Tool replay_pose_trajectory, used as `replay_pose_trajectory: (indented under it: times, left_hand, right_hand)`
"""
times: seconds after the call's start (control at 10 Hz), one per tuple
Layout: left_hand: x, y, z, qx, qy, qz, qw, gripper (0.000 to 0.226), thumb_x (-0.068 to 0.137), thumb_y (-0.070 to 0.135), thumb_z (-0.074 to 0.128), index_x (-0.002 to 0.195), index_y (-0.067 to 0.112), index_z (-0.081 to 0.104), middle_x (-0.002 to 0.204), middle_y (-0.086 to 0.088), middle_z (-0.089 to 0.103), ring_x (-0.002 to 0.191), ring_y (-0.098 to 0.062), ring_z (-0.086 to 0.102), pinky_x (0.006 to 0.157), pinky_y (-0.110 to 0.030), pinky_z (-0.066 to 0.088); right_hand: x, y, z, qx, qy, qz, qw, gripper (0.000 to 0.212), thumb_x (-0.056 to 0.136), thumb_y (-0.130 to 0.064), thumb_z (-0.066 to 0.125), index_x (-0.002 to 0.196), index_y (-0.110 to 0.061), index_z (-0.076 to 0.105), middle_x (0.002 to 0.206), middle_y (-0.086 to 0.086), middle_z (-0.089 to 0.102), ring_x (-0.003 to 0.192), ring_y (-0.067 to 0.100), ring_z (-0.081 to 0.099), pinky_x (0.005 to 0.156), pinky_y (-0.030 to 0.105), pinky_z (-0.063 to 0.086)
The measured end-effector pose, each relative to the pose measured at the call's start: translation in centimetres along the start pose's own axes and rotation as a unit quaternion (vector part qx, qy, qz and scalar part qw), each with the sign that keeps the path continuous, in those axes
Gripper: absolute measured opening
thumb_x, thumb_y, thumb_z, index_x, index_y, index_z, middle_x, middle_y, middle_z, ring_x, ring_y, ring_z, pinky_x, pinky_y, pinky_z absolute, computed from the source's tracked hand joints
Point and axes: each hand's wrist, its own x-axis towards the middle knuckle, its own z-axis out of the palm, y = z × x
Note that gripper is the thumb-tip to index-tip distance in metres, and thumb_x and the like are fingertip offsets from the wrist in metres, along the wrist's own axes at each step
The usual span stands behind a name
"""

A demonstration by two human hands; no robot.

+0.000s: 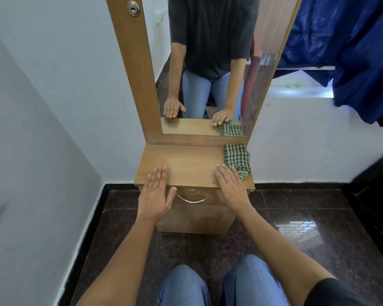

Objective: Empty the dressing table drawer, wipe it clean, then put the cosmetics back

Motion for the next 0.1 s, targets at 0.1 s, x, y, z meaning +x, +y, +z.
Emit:
replay_pose_trajectory:
  times: [0.1]
  left_hand:
    - [0.1, 0.21, -0.25, -0.001, 0.02, -0.012, 1.0, 0.076, 0.096, 0.054, 0.014, 0.152, 0.005, 0.019, 0.158, -0.01, 0.022, 0.148, -0.019, 0.013, 0.119, -0.031, 0.002]
  right_hand:
    - [-0.2, 0.04, 0.02, 0.104, 0.02, 0.001, 0.994, 0.071, 0.082, -0.039, 0.06, 0.141, -0.007, 0.039, 0.152, 0.01, 0.032, 0.145, 0.021, 0.019, 0.119, 0.043, 0.013]
